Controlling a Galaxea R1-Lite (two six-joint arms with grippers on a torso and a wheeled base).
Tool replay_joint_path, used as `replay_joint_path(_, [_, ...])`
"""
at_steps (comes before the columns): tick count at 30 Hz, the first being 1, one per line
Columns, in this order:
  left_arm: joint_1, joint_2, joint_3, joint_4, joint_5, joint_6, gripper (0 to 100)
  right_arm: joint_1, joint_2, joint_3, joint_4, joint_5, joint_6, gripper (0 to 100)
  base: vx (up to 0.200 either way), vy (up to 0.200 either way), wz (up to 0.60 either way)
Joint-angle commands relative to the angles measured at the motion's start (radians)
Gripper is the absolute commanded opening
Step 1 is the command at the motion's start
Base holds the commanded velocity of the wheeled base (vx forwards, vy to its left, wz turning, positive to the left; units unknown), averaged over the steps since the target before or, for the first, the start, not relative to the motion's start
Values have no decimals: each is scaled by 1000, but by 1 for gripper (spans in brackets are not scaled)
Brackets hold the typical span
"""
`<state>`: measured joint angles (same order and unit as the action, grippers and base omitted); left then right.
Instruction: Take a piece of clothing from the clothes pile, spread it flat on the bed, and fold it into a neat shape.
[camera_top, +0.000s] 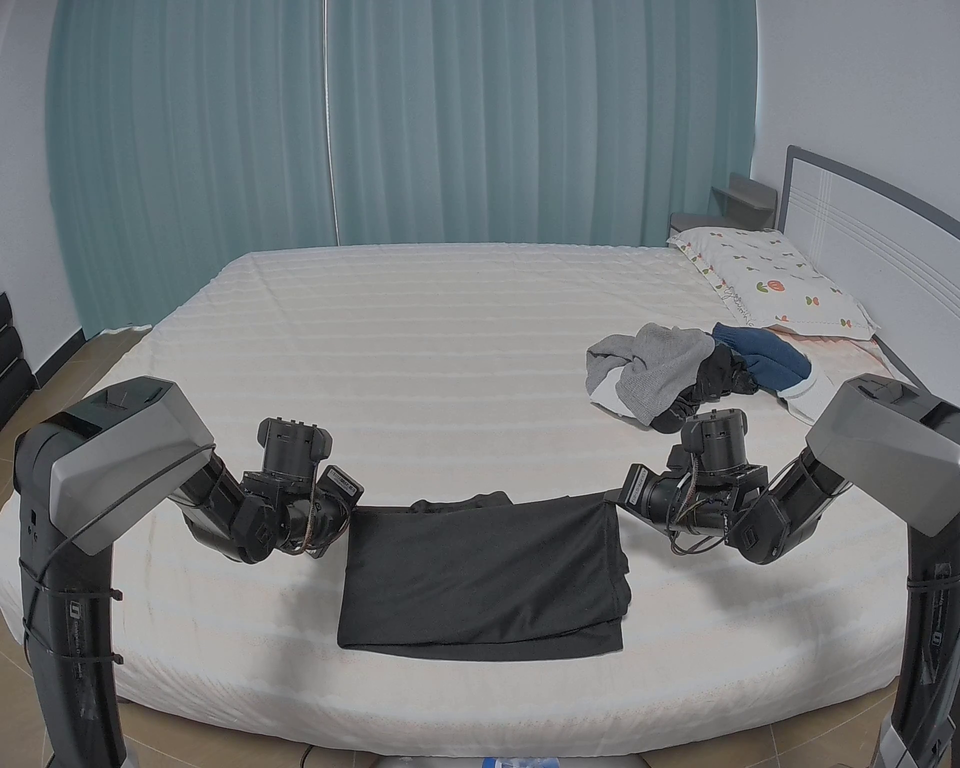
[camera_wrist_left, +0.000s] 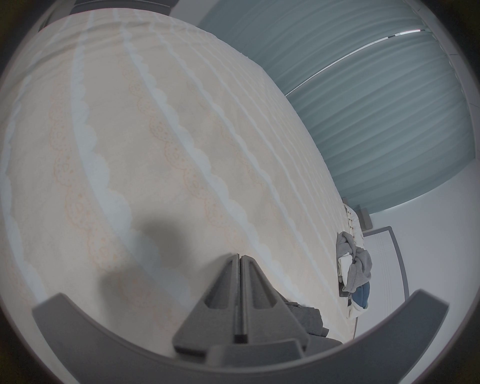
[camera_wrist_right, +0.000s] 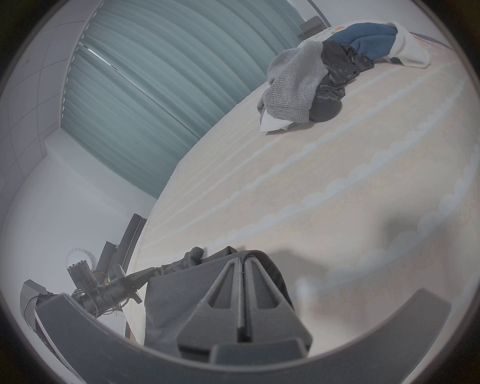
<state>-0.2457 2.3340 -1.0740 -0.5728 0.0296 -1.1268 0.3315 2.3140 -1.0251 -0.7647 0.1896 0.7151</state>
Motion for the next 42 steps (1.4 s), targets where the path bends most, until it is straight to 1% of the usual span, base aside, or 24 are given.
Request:
replay_joint_path(1, [0, 2, 2, 1, 7, -1, 0, -6, 18, -7, -2, -4, 1, 0, 0, 0, 0])
replay_joint_path(4, [-1, 5, 2, 1, 23, -1, 0, -5, 36, -6, -19, -4, 0, 0, 0, 0, 0])
replay_joint_path(15, [-1, 2, 6, -1, 21, -2, 0, 3, 45, -13, -27, -4, -2, 0, 0, 0, 0])
replay_joint_path(16, [-1, 1, 8, -1, 20, -2, 100, 3, 45, -13, -27, -4, -2, 100, 0, 0, 0])
replay_joint_path(23, [-1, -5, 13, -1, 18, -7, 100, -3, 13, 19, -82, -2, -2, 100, 0, 0, 0])
replay_joint_path(24, [0, -7, 14, -1, 15, -8, 100, -6, -21, 60, -85, -1, -5, 100, 0, 0, 0])
replay_joint_path(25, [0, -7, 14, -1, 15, -8, 100, -6, -24, 66, -85, -1, -3, 100, 0, 0, 0])
replay_joint_path(27, [5, -19, 26, -1, 9, -8, 100, -6, -77, 158, -91, 13, -6, 100, 0, 0, 0])
replay_joint_path(29, [10, -38, 49, -4, 3, -8, 100, -5, -110, 247, -116, 30, -32, 100, 0, 0, 0])
replay_joint_path(31, [13, -53, 66, -13, -14, -8, 100, -2, -148, 352, -166, 68, -82, 100, 0, 0, 0])
replay_joint_path(32, [14, -58, 71, -18, -17, -8, 100, 0, -156, 384, -182, 80, -91, 100, 0, 0, 0])
replay_joint_path(33, [20, -62, 83, -29, -27, -8, 100, 8, -170, 445, -212, 110, -102, 100, 0, 0, 0])
replay_joint_path(34, [22, -64, 86, -36, -31, -8, 100, 14, -176, 473, -228, 119, -103, 100, 0, 0, 0])
replay_joint_path(35, [26, -62, 91, -45, -33, -8, 100, 37, -182, 507, -248, 123, -98, 100, 0, 0, 0])
replay_joint_path(38, [26, -58, 92, -50, -31, -8, 100, 57, -171, 539, -254, 123, -95, 100, 0, 0, 0])
replay_joint_path(42, [29, -48, 92, -53, -30, -4, 100, 58, -128, 545, -262, 123, -91, 100, 0, 0, 0])
